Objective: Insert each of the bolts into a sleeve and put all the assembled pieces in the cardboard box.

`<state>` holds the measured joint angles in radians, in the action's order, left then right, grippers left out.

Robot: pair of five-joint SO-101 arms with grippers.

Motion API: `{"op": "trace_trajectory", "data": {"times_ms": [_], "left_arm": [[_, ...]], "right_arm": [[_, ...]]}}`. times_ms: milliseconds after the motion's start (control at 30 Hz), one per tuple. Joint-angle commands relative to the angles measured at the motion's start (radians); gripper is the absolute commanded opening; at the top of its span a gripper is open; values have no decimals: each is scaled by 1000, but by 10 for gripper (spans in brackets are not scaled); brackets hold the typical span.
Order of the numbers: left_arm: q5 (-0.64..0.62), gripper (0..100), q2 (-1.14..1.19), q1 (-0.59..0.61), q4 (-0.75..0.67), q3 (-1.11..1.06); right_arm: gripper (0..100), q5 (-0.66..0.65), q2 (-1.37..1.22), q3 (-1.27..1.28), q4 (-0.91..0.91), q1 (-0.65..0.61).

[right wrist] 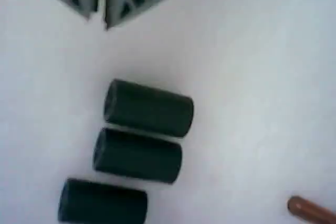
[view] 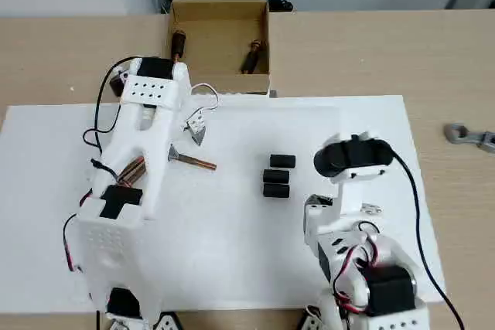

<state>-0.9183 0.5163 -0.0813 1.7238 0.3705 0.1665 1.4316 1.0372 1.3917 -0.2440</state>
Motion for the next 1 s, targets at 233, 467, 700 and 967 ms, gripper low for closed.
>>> {"op": "trace_trajectory", "data": {"times_ms": [233, 467, 700, 967], "left_arm": [[-114, 166, 160, 5, 14, 15], [-129, 141, 284, 51, -49, 16], [-35, 5, 279, 48, -49, 16], [170, 6, 275, 15, 29, 128]], "right_arm": [[3, -14, -130, -11, -130, -10], [3, -15, -122, -11, -119, -10], [3, -15, -125, -11, -127, -10], [3, -15, -131, -117, -114, -10]]}}
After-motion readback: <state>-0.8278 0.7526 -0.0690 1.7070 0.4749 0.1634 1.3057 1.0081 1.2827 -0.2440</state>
